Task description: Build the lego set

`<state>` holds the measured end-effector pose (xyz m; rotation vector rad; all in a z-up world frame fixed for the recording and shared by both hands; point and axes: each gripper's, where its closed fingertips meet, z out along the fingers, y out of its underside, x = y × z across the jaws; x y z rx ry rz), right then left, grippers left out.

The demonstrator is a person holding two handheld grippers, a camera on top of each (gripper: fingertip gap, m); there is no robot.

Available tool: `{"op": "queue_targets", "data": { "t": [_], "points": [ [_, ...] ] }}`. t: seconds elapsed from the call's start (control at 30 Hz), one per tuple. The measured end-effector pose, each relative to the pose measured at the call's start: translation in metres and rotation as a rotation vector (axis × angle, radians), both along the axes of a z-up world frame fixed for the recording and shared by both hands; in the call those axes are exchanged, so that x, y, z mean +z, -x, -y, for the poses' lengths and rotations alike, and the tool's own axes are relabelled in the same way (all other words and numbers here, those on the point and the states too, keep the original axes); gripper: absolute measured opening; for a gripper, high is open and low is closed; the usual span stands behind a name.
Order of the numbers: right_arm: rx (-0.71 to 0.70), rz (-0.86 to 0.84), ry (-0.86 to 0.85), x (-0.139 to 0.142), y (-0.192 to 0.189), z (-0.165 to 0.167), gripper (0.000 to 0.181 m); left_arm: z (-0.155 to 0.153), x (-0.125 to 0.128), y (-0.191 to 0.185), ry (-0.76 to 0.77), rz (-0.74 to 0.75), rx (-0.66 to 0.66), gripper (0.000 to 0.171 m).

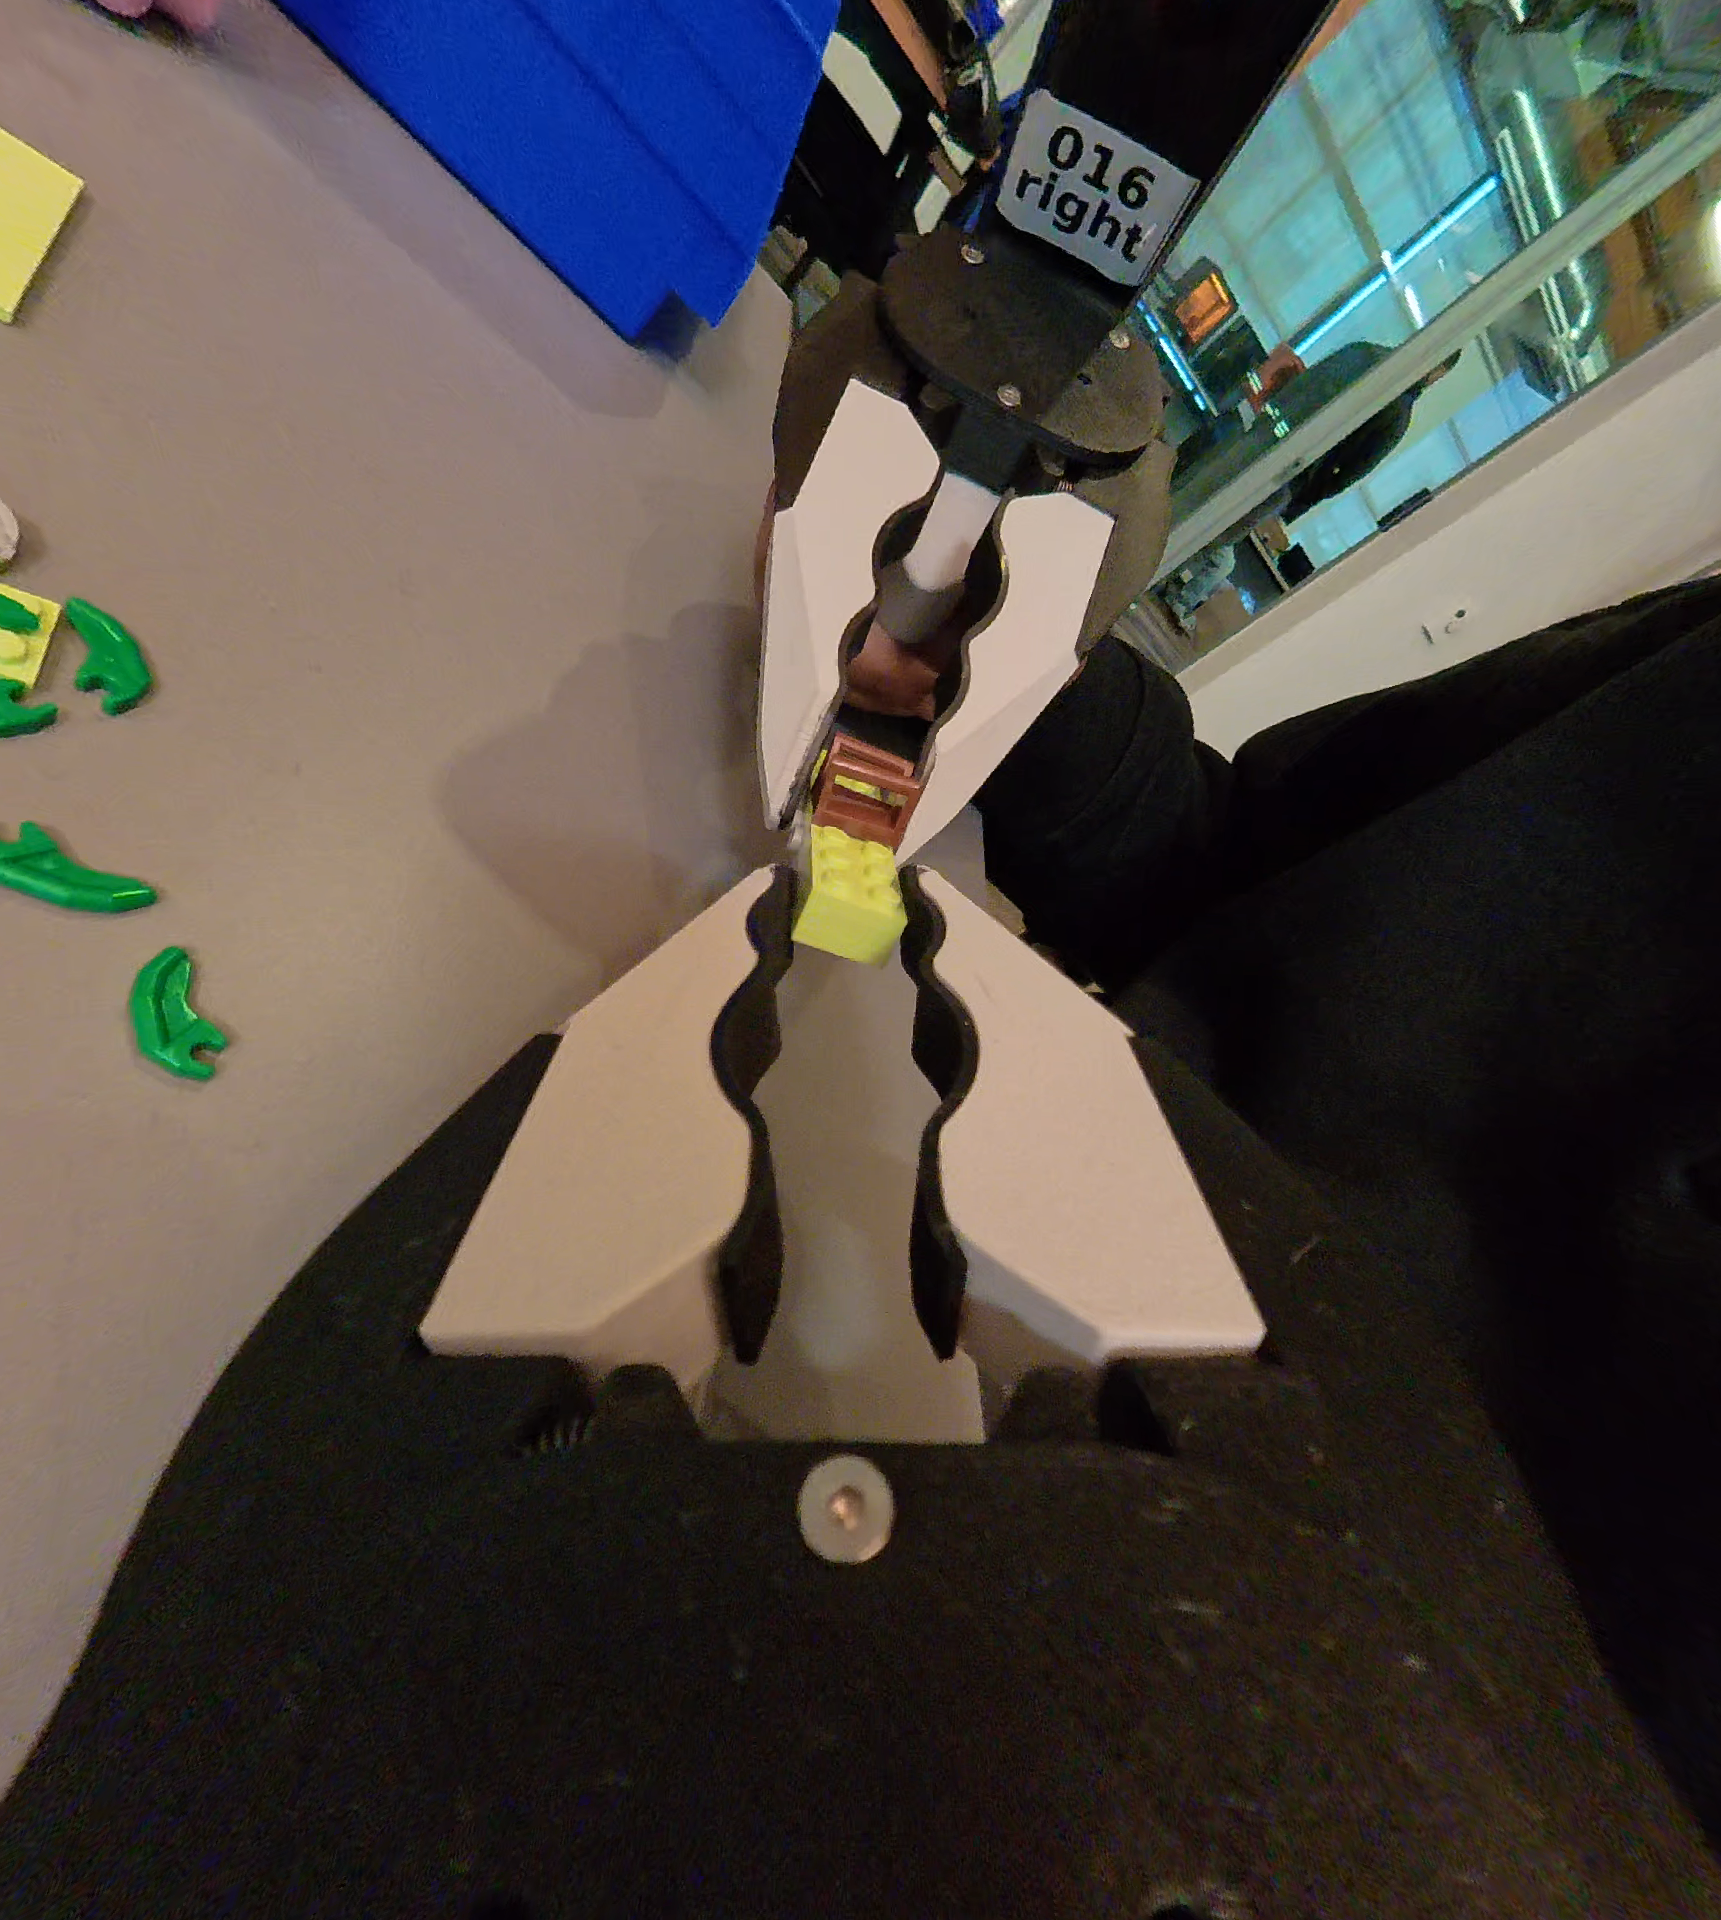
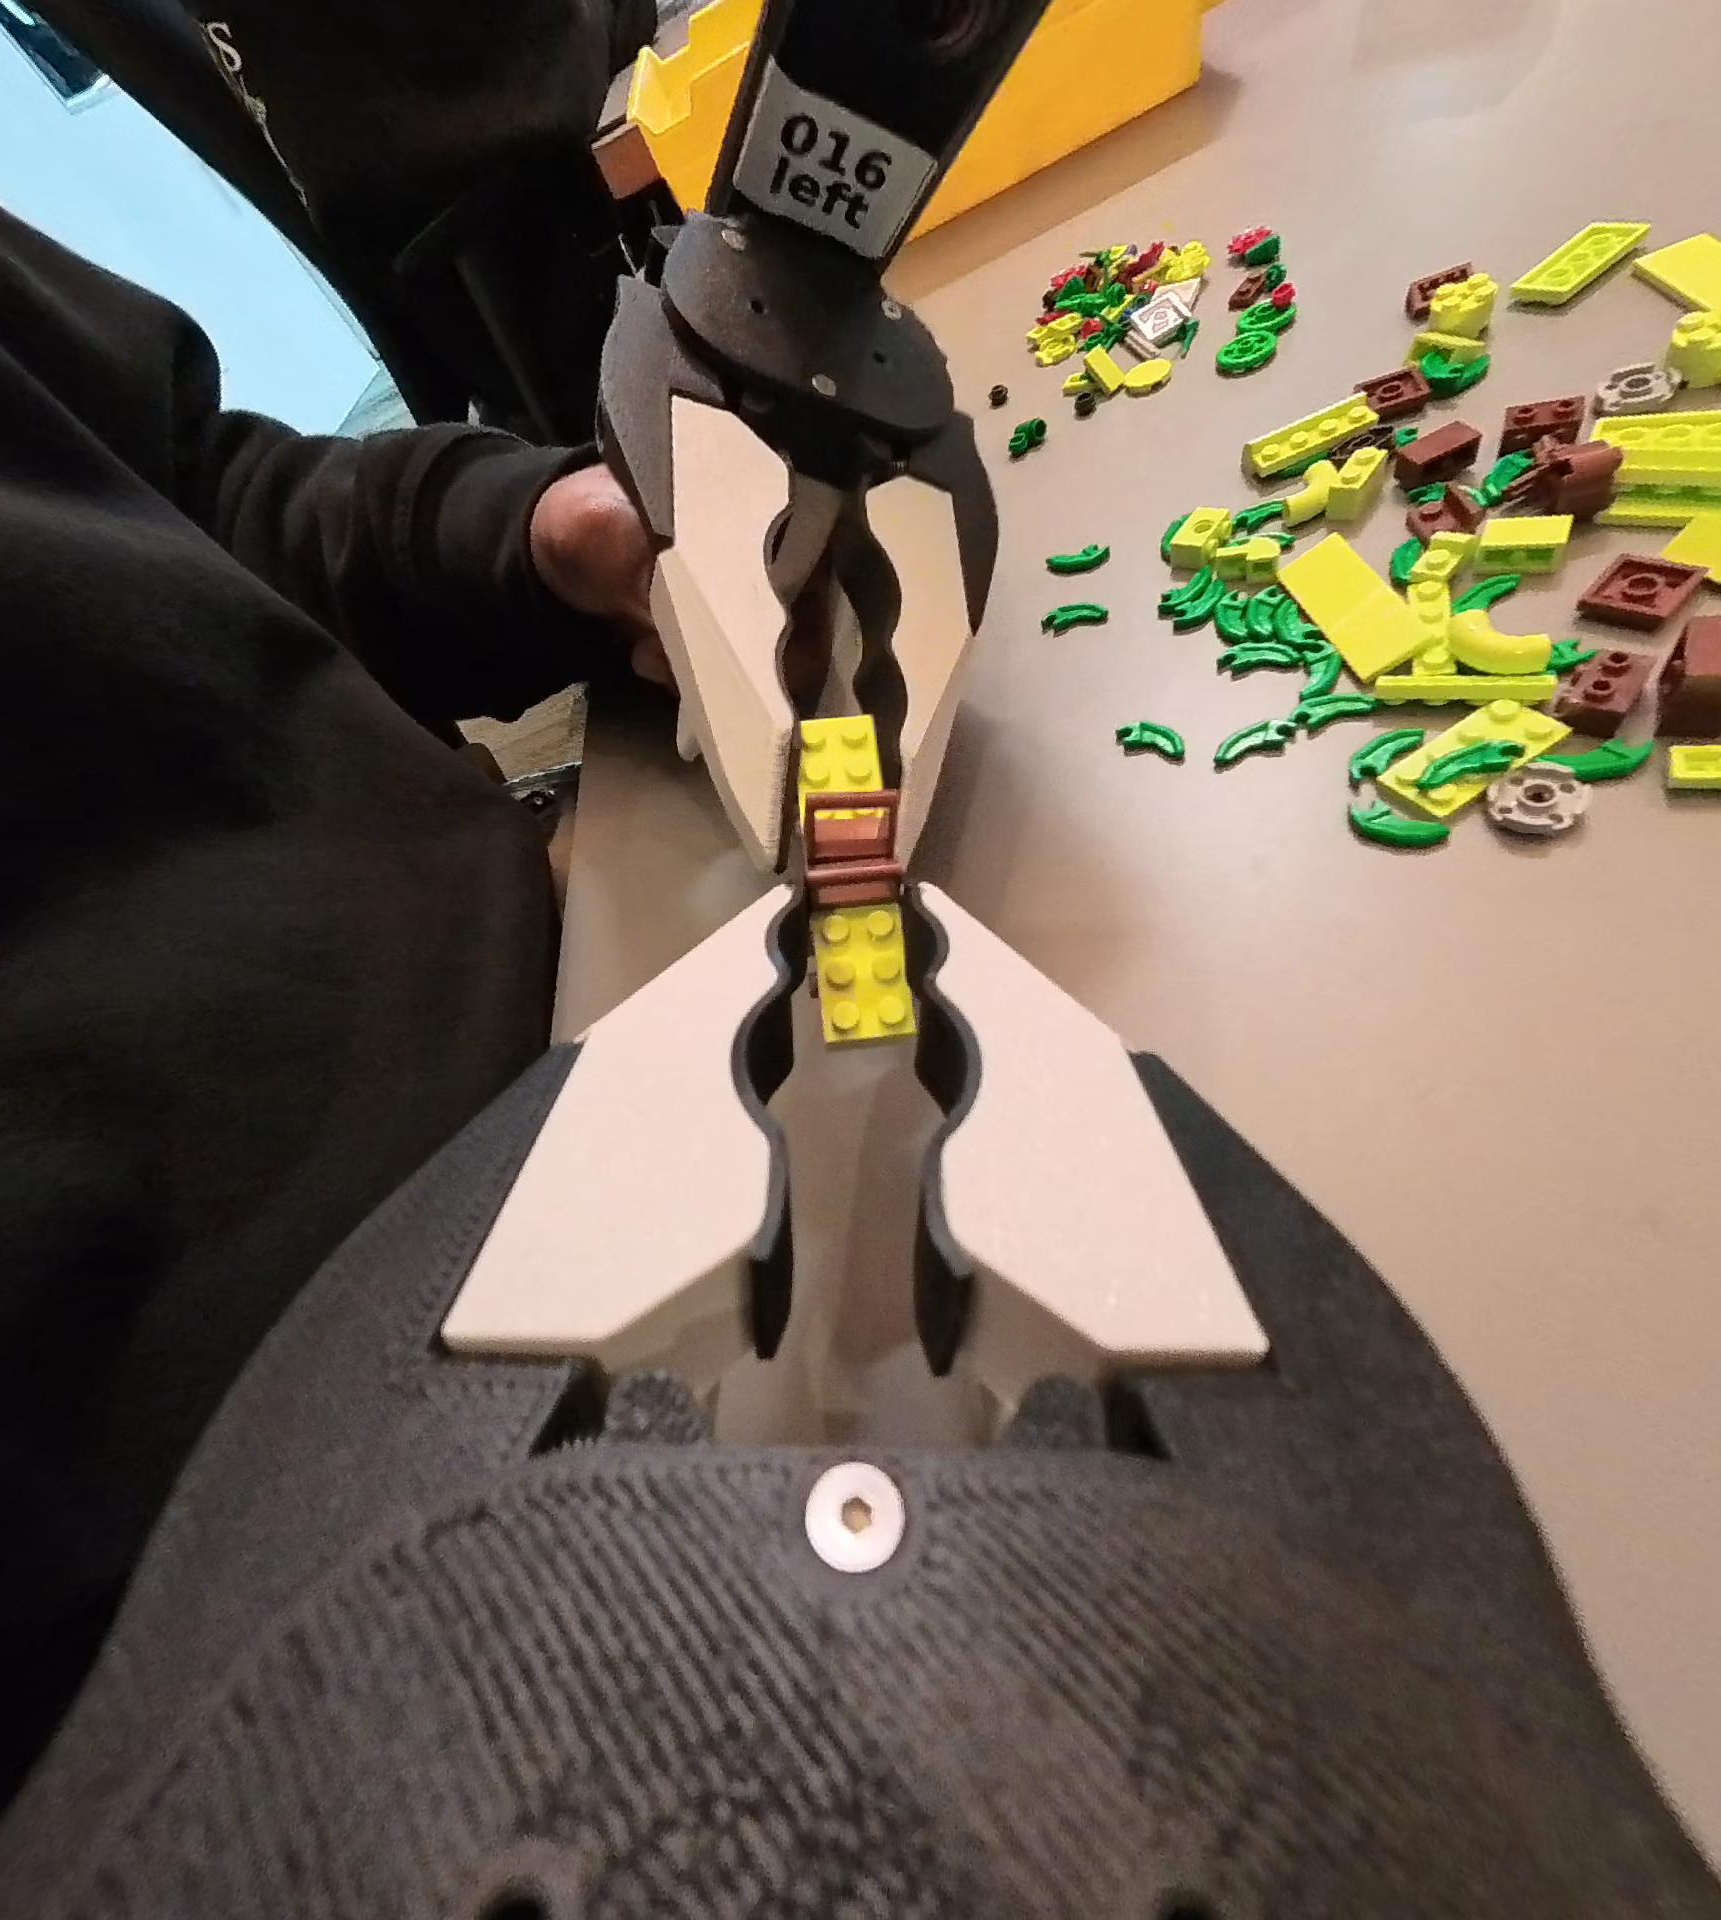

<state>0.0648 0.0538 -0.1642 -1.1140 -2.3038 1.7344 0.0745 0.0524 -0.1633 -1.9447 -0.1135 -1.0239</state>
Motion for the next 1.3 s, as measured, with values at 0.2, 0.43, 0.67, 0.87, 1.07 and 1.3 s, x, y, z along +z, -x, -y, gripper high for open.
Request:
{"op": "queue_targets", "data": {
  "t": [0.2,0.43,0.67,0.87,1.07,1.3],
  "points": [
    [-0.104,-0.073,-0.002,0.008,0.012,-0.010,0.046,-0.004,0.002,0.012,0.015,0.098,0.080,0.018],
    [-0.362,-0.681,-0.560,0.023,0.032,-0.032,0.059,-0.009,-0.011,0.037,0.125,0.231,0.235,0.018],
    [-0.294,-0.734,-0.778,-0.004,0.037,-0.013,0.054,-0.014,-0.019,0.030,0.176,0.193,0.235,0.019],
    [-0.255,-0.703,-0.845,-0.017,0.037,-0.013,0.039,-0.018,-0.025,0.024,0.202,0.145,0.219,0.019],
    [-0.239,-0.696,-0.875,-0.022,0.038,-0.011,0.034,-0.018,-0.026,0.024,0.211,0.153,0.220,0.020],
    [-0.222,-0.687,-0.883,-0.025,0.036,-0.011,0.030,-0.018,-0.027,0.023,0.216,0.143,0.218,0.020]
  ]
}}
